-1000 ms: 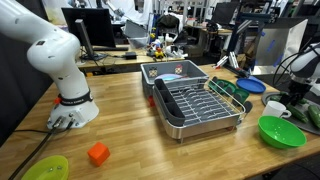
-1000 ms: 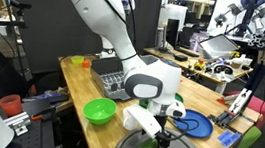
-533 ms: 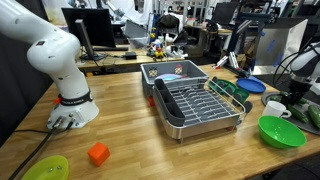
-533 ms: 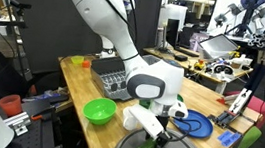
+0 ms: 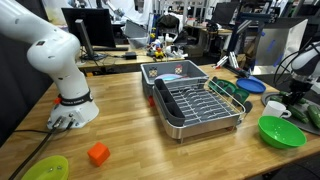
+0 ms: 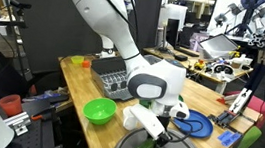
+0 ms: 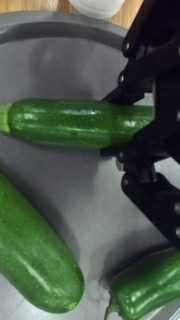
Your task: Put the green object onto the blue plate.
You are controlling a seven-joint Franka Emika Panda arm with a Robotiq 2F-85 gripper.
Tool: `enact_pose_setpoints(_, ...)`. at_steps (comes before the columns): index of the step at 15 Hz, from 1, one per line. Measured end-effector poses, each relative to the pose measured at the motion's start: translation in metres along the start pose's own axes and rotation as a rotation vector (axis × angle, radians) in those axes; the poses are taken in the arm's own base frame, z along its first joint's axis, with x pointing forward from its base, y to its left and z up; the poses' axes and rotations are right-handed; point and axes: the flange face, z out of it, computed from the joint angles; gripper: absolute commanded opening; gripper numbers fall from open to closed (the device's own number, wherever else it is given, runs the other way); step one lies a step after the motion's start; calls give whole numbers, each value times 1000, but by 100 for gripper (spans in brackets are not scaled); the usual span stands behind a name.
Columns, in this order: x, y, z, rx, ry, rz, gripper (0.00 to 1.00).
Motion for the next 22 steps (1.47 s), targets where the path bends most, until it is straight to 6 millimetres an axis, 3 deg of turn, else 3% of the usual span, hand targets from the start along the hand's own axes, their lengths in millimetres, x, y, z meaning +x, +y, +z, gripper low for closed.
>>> enact_pose_setpoints(10, 2, 8, -13, -21, 32, 38, 17)
enact_pose_setpoints(17, 16, 13, -76, -61, 123, 116, 17)
enact_pose_setpoints(22, 33, 13, -103, -54, 122, 141, 17)
